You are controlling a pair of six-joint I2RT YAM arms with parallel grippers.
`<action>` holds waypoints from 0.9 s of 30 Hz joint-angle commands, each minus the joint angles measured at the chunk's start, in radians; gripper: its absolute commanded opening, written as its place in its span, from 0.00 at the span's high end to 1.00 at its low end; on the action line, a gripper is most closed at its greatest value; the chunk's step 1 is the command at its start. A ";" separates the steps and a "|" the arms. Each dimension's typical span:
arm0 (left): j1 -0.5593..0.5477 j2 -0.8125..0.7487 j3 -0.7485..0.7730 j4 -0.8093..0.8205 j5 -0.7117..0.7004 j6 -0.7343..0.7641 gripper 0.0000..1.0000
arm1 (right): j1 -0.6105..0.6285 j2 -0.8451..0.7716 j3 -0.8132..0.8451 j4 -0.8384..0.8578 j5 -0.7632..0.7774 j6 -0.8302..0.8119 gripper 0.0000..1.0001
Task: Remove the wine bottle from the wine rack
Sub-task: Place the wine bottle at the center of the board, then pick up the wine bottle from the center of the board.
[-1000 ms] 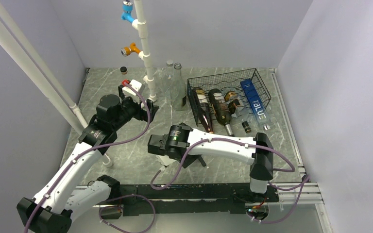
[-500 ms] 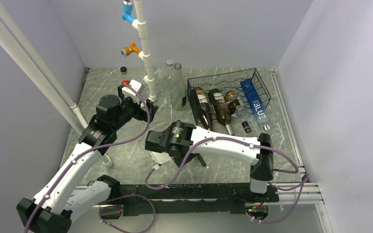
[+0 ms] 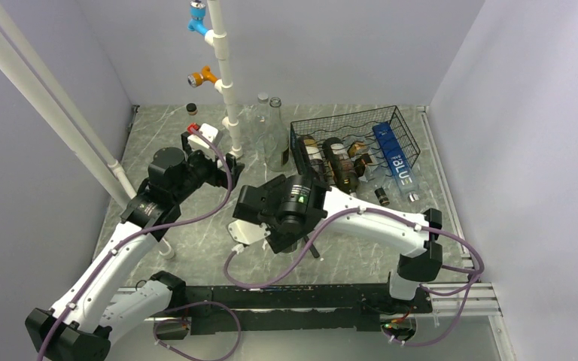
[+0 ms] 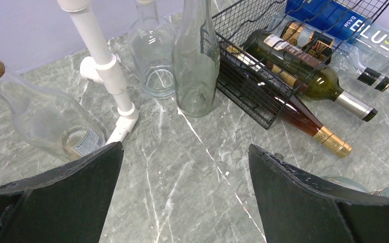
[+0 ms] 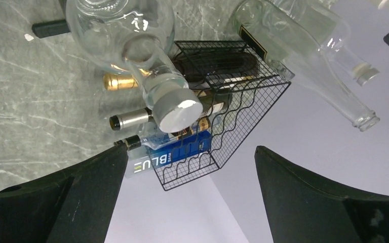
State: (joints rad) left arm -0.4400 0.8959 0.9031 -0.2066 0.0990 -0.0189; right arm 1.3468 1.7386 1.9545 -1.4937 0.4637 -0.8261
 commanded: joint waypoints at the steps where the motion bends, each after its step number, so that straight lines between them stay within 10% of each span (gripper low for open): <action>1: 0.004 -0.029 -0.009 0.041 -0.018 0.007 0.01 | -0.037 -0.034 0.060 -0.008 -0.018 0.025 0.01; 16: 0.007 -0.031 -0.016 0.068 0.097 0.005 0.01 | -0.501 -0.112 0.309 -0.006 -0.492 0.089 0.01; 27: 0.009 -0.013 -0.017 0.085 0.183 -0.021 0.01 | -0.872 -0.356 -0.185 0.325 -0.942 0.183 0.01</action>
State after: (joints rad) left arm -0.4355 0.8810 0.8867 -0.1772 0.2314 -0.0227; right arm 0.5434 1.4925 1.9465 -1.3796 -0.2787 -0.7116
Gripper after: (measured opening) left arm 0.992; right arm 0.989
